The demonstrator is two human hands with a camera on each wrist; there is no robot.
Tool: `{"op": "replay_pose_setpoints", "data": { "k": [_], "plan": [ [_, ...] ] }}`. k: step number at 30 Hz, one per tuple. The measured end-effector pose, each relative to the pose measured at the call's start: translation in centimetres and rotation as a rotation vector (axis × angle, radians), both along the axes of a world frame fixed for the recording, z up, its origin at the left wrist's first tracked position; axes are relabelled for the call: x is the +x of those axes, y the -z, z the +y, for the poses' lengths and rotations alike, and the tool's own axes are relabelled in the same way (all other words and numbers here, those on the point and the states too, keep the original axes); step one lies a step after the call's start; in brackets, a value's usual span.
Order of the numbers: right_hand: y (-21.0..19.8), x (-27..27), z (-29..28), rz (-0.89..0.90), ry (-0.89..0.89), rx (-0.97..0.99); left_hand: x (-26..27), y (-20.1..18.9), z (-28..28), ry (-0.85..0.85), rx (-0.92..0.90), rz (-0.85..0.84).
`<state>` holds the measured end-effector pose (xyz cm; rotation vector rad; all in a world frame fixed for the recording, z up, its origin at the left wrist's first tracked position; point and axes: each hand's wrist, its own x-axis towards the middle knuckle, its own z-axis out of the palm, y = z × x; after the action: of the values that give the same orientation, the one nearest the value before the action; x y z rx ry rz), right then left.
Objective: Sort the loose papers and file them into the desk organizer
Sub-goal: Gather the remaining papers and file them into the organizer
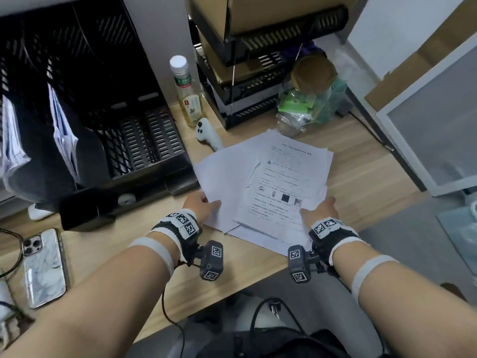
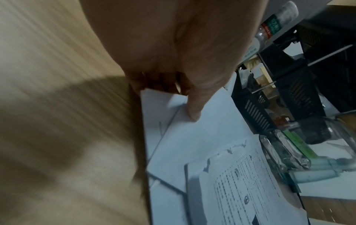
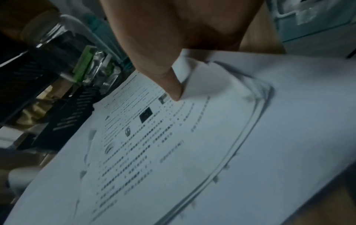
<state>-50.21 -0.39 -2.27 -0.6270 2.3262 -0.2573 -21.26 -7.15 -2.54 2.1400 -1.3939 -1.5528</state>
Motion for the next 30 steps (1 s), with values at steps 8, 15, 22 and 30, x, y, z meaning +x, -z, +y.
{"op": "replay_pose_setpoints", "data": {
  "k": [8, 15, 22, 30],
  "plan": [
    [-1.5, -0.7, 1.2, 0.0, -0.134, -0.057, 2.1, -1.6, 2.5, 0.052, -0.211, 0.124],
    [-2.8, 1.9, 2.7, 0.014, -0.166, -0.066, 7.7, -3.9, 4.0, -0.067, -0.331, 0.067],
    [-3.3, 4.6, 5.8, 0.016, -0.091, -0.106, 14.5, -3.9, 7.2, -0.15, -0.339, 0.041],
    [-2.5, 11.8, 8.4, 0.22, -0.311, -0.113, 18.0, -4.0, 9.7, -0.279, -0.378, 0.122]
  ]
}}
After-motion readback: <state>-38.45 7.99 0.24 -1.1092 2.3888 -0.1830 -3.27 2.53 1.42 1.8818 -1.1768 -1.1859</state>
